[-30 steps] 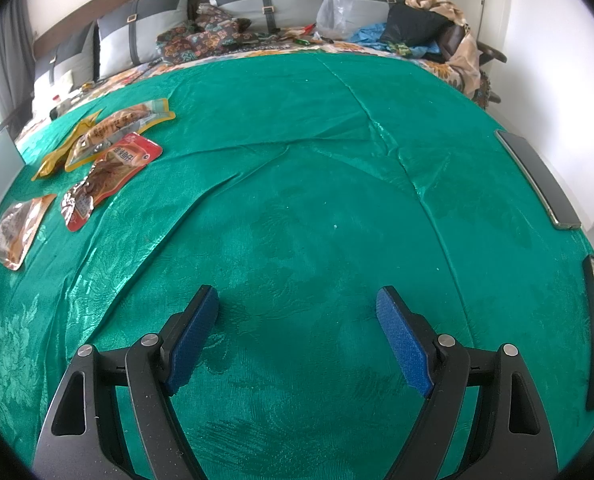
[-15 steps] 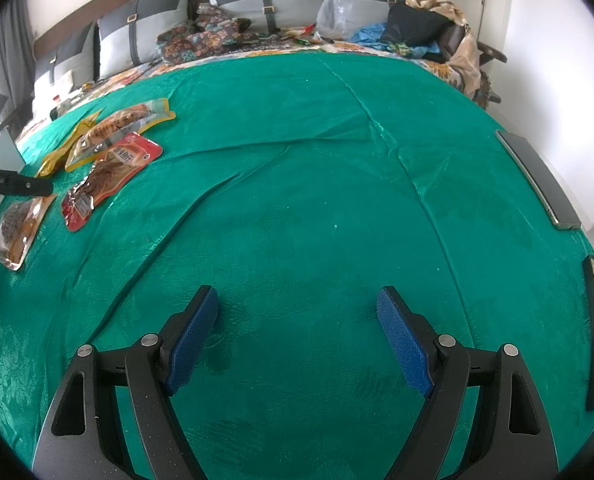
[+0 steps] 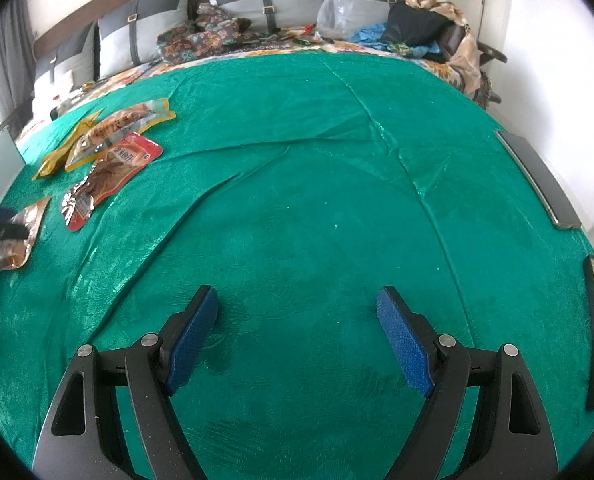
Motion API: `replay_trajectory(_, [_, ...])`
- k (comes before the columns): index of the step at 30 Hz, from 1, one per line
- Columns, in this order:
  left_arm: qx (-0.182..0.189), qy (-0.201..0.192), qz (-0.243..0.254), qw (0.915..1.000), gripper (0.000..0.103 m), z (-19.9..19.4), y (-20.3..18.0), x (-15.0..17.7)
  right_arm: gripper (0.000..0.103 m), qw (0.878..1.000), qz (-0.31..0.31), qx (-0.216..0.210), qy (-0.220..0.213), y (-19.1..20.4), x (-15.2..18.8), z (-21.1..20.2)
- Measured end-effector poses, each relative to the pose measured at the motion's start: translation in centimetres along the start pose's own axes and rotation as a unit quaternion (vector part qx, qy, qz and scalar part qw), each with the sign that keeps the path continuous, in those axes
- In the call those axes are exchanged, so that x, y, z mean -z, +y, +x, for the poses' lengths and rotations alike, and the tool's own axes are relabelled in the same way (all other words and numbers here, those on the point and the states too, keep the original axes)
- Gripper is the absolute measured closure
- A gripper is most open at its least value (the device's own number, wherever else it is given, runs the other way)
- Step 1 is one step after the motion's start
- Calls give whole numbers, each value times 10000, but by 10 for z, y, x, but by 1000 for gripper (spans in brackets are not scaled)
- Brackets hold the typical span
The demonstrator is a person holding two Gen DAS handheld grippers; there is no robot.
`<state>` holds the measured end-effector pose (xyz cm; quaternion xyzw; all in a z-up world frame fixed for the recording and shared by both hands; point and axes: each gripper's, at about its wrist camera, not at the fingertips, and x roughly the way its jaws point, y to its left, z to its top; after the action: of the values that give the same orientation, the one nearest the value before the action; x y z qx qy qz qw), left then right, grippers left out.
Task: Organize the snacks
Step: 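Reach the left tool to the brown-and-orange walnut bag and grasp it, then lift the walnut bag off the table with the left tool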
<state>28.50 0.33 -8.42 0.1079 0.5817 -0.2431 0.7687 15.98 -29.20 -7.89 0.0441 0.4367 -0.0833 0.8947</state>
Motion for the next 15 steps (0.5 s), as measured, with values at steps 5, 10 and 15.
replay_trajectory(5, [333,314,164,9988,5,-11,-7,31,18,10000,0,0,1,0,0,0])
replay_trajectory(10, [474,627,670,9947,5,-14,-20,49,18,10000,0,-1,1,0,0,0])
replay_trajectory(15, [656,404,59,9970,5,-15,-11,42,18,10000,0,-2,0,0,0,0])
